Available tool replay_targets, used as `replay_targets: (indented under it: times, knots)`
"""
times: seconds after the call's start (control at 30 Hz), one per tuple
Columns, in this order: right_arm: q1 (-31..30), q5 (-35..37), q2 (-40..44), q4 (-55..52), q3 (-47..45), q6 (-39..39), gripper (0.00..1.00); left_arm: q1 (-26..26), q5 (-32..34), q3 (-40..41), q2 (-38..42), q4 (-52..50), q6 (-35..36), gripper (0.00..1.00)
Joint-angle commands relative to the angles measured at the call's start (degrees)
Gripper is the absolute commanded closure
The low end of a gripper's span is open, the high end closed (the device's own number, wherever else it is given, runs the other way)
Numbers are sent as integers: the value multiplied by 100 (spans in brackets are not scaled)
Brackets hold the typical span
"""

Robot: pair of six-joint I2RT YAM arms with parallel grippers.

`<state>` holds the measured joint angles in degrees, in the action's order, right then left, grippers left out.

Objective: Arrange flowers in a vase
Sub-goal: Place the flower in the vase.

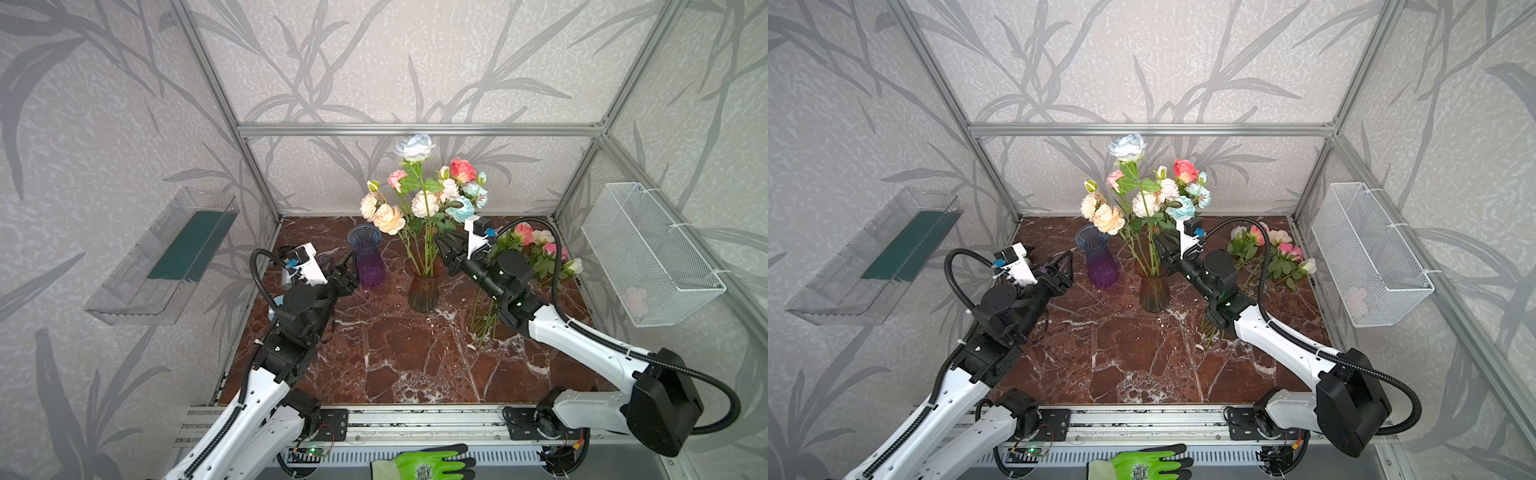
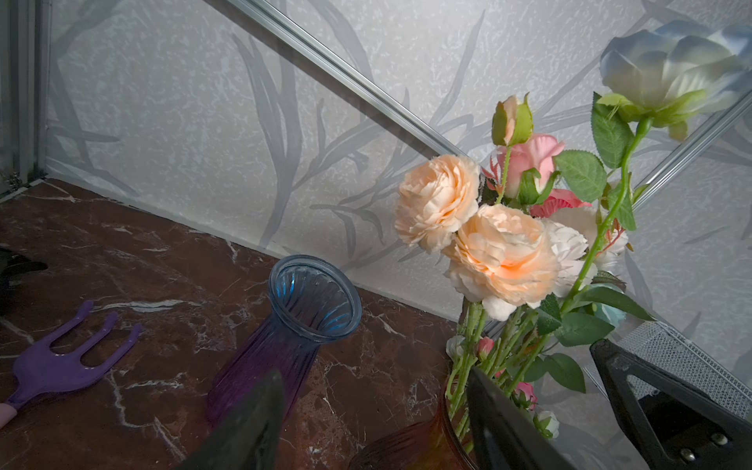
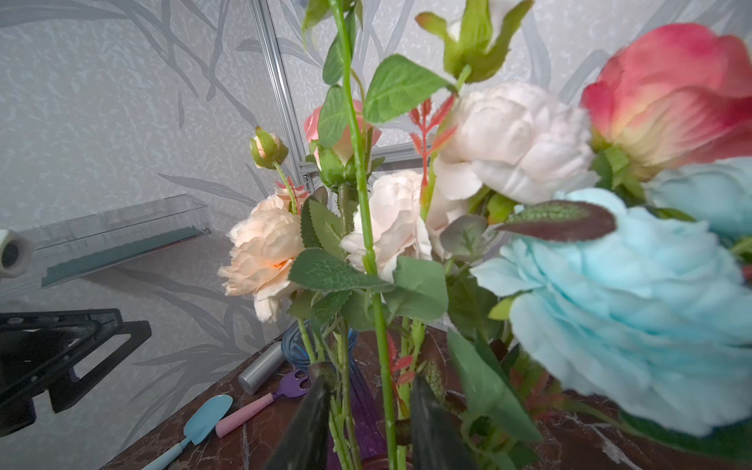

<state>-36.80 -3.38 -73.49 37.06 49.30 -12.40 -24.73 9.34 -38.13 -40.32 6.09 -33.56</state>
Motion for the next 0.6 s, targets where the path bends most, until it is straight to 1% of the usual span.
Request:
replay_targets:
  times: [0.0, 0.1, 0.23, 0.43, 0.57]
  knots:
    - [-21, 118, 261, -11, -43, 0, 65, 22, -7, 44, -19, 139, -98, 28]
    - [-29, 100, 414, -105, -73, -13, 63, 22, -33, 48, -15, 147, -98, 28]
    - [-23, 115, 686, -296, -137, -29, 56, 21, -121, 60, -33, 212, -81, 28]
    - [-21, 232, 1162, -760, -215, -153, 49, 21, -617, 100, -84, 517, -80, 28]
    - [-26, 352, 1509, -1057, -337, -225, 48, 23, -975, 152, -85, 789, -98, 28]
